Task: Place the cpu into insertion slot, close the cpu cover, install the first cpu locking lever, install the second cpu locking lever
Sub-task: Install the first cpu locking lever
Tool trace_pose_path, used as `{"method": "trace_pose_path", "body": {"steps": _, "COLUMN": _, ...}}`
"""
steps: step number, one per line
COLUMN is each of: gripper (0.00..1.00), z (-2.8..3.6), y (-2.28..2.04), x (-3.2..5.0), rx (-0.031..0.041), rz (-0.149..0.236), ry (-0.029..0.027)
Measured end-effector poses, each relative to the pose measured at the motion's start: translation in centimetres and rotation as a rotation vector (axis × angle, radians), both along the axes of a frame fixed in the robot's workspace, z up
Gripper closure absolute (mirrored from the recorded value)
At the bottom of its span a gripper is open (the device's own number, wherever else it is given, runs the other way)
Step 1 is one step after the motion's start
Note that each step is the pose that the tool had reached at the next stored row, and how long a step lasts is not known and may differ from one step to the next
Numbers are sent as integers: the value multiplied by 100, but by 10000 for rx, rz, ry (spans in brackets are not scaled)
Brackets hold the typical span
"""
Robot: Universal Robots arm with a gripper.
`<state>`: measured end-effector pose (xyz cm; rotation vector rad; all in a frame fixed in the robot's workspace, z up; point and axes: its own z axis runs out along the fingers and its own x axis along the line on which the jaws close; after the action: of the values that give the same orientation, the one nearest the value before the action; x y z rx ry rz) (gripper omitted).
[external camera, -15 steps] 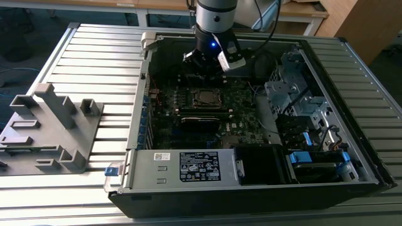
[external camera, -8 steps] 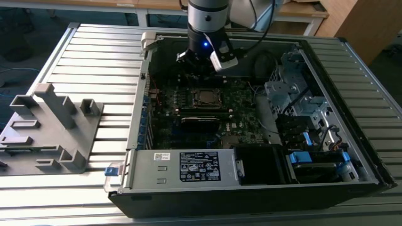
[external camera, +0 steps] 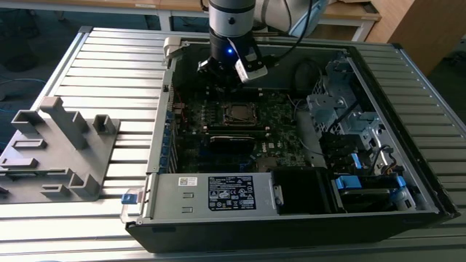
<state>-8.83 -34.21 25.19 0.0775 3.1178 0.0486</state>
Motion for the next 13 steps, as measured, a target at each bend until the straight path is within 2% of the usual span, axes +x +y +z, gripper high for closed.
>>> {"method": "trace_pose_path", "body": {"steps": 4, "gripper": 89, "z": 12, "y": -1, "x": -1, "rx": -1, "rz": 1, "ry": 1}}
{"method": "trace_pose_path", "body": {"steps": 10, "gripper": 89, "z": 90, "y": -1, "x": -1, "rx": -1, "rz": 0, "ry": 0}}
{"method": "trace_pose_path", "body": {"steps": 13, "gripper": 89, "z": 90, "y": 0, "x": 0, "rx": 3, "rz": 0, "ry": -2}}
